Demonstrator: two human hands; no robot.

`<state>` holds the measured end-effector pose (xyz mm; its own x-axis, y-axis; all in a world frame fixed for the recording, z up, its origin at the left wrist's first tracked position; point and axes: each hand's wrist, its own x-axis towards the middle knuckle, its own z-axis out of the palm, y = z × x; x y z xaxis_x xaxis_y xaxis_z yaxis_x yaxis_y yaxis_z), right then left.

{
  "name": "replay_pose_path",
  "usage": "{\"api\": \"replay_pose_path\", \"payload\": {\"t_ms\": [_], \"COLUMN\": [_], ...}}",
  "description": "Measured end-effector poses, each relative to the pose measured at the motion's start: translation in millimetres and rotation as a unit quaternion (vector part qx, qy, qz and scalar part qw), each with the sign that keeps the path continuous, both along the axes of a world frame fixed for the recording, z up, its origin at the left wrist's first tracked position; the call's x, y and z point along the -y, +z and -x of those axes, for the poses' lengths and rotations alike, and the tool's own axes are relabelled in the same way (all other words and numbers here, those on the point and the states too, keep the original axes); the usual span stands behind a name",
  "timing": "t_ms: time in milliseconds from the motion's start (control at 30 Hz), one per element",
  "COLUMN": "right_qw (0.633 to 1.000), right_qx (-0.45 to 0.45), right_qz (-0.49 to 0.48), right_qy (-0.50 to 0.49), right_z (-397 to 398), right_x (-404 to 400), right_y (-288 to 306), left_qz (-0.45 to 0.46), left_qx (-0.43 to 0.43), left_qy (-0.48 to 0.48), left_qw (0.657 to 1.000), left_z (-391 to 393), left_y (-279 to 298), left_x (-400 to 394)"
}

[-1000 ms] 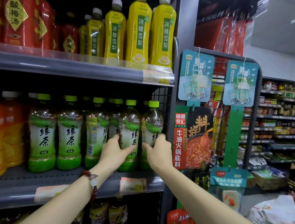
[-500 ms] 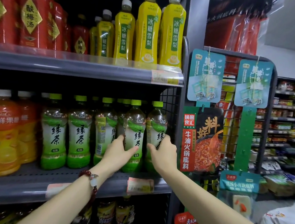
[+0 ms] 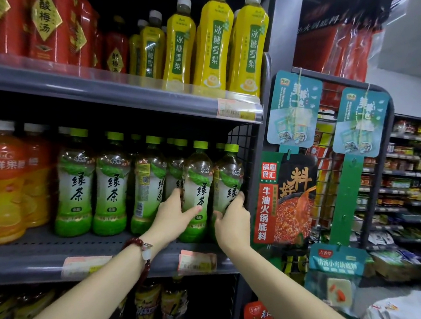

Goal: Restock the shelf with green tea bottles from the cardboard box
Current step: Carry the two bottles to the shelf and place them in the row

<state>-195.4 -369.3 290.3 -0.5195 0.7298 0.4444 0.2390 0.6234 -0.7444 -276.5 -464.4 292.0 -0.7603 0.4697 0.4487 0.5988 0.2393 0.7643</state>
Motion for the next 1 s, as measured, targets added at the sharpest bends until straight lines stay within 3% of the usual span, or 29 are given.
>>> {"api": "replay_pose_path", "payload": {"t_ms": [233, 567, 1000], "right_qw": [0.998, 0.997, 0.994], "right_qx": [0.048, 0.042, 0.049], "right_qz": [-0.038, -0.054, -0.092], "right_qy": [-0.015, -0.026, -0.013], "right_z": [-5, -8, -25], "right_x": [1, 6, 0], "right_y": [-3, -3, 3], "left_qz": [0.084, 0.007, 0.129], "left_qx": [-0.099, -0.091, -0.196], "left_qy": [0.099, 0.097, 0.071], "left_qw": [0.987, 0.991, 0.97], "left_z": [0, -12, -7], "left_y": [4, -1, 5], "left_x": [-1, 4, 21]}}
